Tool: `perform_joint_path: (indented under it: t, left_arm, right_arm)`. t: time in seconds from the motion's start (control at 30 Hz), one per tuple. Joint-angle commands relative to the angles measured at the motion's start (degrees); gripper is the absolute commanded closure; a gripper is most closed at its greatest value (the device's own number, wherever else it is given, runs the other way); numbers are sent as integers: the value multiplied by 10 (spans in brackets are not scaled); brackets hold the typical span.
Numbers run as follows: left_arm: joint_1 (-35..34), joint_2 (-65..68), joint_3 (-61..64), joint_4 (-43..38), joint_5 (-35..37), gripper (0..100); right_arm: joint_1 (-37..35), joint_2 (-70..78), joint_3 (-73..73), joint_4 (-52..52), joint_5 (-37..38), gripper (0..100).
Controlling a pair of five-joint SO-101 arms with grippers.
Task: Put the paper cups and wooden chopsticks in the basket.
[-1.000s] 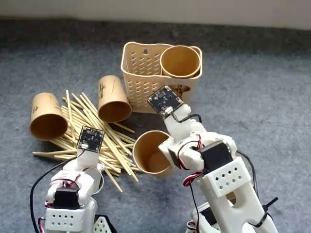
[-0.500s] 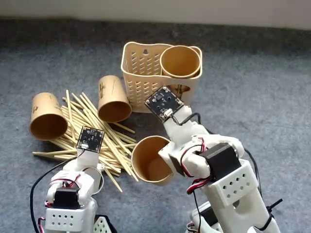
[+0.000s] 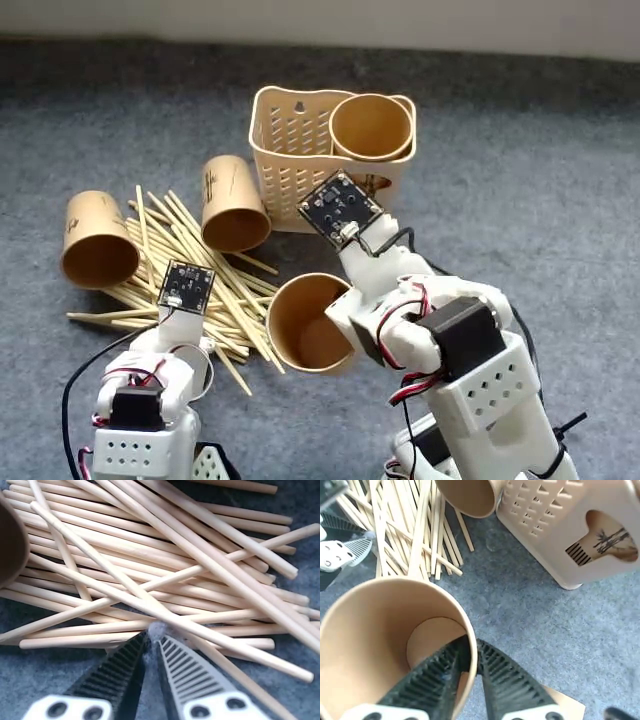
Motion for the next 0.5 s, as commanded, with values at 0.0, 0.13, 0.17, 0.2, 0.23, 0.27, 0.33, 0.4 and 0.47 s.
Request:
perform_joint_path:
  t: [0.0, 0.13, 0.17, 0.2, 0.23, 0.27, 0.33, 0.4, 0.47]
  left_arm:
    - [9, -8, 11, 2, -4, 984]
    - [9, -8, 11, 2, -4, 984]
    - [9, -8, 11, 2, -4, 984]
    - [9, -8, 11, 2, -4, 984]
    - [9, -8, 11, 2, -4, 984]
    - [9, -8, 11, 2, -4, 984]
    - [9, -8, 11, 2, -4, 984]
    - [9, -8, 11, 2, -4, 984]
    - [9, -8, 11, 2, -4, 984]
  right_arm:
    - [-6, -10, -52, 4, -5, 992]
    - [-4, -9, -102, 1, -5, 992]
    - [-4, -8, -112, 0, -5, 992]
    - [-4, -7, -124, 0, -5, 992]
    - [-4, -5, -136, 0, -5, 992]
    - [-4, -4, -146, 0, -5, 992]
    - [-4, -4, -164, 0, -4, 992]
    - [-4, -4, -181, 0, -4, 992]
    - [-4, -4, -195, -4, -4, 992]
